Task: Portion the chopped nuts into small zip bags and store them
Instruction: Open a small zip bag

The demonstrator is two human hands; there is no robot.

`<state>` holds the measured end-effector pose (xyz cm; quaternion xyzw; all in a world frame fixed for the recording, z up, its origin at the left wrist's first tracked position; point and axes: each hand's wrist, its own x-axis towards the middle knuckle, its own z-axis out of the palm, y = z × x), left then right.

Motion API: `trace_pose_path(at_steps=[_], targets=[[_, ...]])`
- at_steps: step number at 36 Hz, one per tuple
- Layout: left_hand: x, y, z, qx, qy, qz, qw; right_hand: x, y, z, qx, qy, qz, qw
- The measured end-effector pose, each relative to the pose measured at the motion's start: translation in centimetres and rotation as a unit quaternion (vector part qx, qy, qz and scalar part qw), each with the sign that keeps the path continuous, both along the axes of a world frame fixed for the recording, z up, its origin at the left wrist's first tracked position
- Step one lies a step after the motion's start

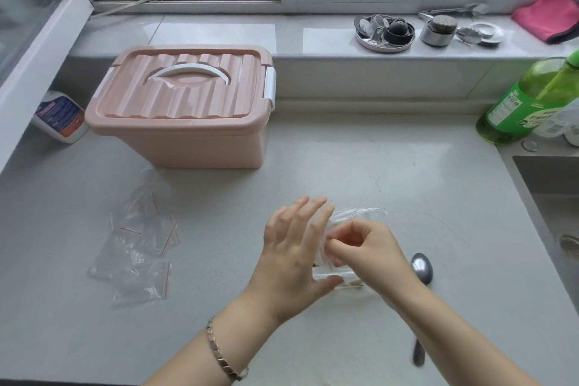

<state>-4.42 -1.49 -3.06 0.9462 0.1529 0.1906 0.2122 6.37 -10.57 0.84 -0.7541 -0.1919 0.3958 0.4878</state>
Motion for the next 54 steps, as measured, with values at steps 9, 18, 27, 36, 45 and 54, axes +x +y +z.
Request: trace_pose_path(at_steps=[9,18,27,36,45,54], targets=[[0.7,0.1,0.3,-0.020,-0.086,0.032,0.996,-0.2,-0.3,0.5,0.007,-0.109,-0.022,0.994],[0.7,-0.3,-0.2,-0.085,-0.053,0.048,0.994,-0.8,-0.6,1.1,0.033,-0.218,0.142,0.965],[0.5,-1.1,-1.1,-0.080,-0.016,-0.004,0.997,-0.2,-1.1,0.8,0.040,-0.001,0.137,0.990],[0.5,-1.2,-1.3,-0.068,0.000,0.020,0.998,-0.3,-2.2,-0.8,-0.055,-0.001,0.148,0.987],[1.7,-1.1,-1.3,0.021,0.003,-0.008,1.000,0.3,-3.4,-0.3,-0.039,0.028,0.146,0.988],[1.6,-0.7,-0.4,-0.063,0.037,0.068,0.995,6.3,-8.7,-6.3,-0.410,-0.155,0.045,0.898]])
